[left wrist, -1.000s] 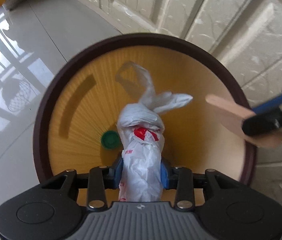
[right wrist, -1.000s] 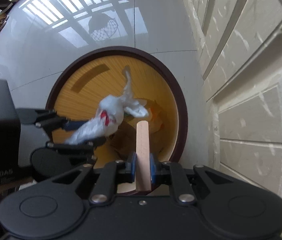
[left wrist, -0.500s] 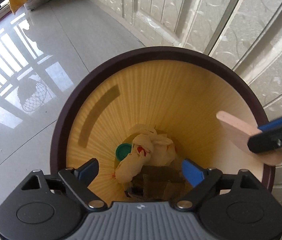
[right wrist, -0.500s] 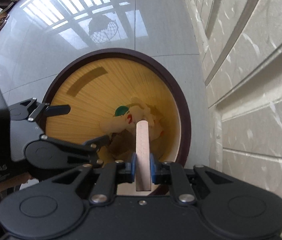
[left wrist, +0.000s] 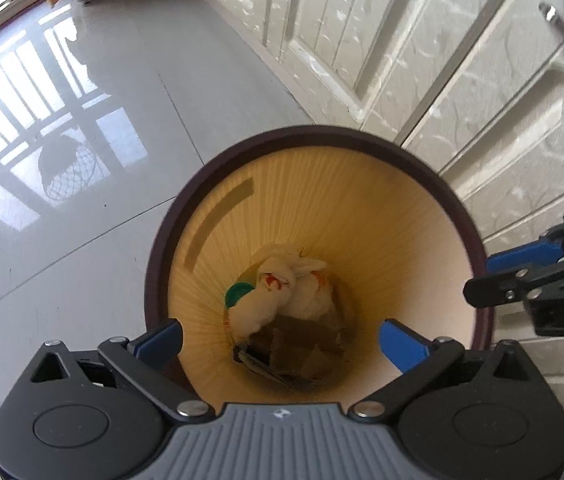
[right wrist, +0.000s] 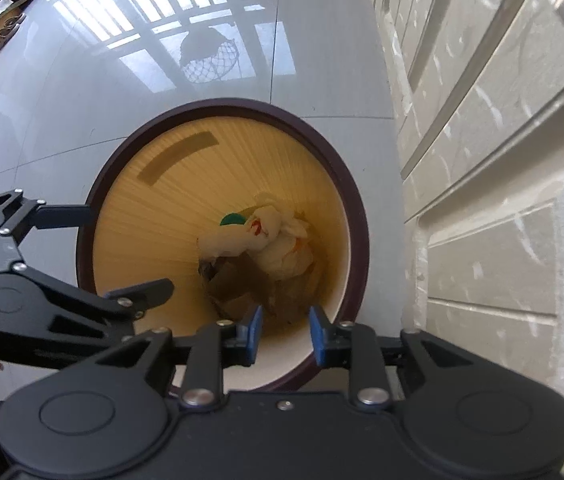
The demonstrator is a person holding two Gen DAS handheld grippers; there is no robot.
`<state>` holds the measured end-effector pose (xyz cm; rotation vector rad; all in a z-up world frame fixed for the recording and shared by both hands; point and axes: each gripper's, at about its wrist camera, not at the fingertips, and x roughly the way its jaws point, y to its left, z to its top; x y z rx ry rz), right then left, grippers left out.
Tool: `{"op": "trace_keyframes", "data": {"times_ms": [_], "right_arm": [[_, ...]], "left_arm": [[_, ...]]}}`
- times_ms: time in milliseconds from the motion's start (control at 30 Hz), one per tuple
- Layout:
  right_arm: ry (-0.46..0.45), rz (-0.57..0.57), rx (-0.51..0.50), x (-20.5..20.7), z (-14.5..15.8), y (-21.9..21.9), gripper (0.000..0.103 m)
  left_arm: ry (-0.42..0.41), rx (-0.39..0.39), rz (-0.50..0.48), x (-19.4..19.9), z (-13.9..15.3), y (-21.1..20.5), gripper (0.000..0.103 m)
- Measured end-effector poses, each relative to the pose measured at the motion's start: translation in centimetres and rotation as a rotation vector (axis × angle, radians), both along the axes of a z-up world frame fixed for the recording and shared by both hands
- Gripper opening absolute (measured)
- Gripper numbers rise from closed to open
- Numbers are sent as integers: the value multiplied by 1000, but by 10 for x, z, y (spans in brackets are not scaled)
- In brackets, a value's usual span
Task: Collect trash
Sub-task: 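Open left tool to drop the bag while right tool releases the stick, then move both open tools from the wastebasket back toward the mattress trash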
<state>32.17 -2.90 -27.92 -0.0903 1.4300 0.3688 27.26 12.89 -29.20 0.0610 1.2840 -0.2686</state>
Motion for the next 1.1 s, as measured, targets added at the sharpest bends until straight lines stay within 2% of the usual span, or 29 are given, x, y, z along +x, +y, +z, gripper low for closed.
{"op": "trace_keyframes", "data": {"times_ms": [200, 500, 667, 733, 1100], "right_arm": [[-41, 0, 1, -7, 21, -7, 38], [-114, 21, 3, -20, 59, -8, 56], [-153, 20, 33, -32, 87, -8, 67], [-168, 17, 38, -38, 97, -8, 74], [-252, -10, 41, -71, 142, -23, 91]], "left_arm": [[2, -46, 95, -7, 26, 7, 103], [-8, -38, 215, -28, 70, 19, 103], [-34, -18, 286, -44, 96, 27, 103], [-42, -7, 305, -50, 105, 30, 103], [-84, 43, 357, -82, 146, 30, 103]]}}
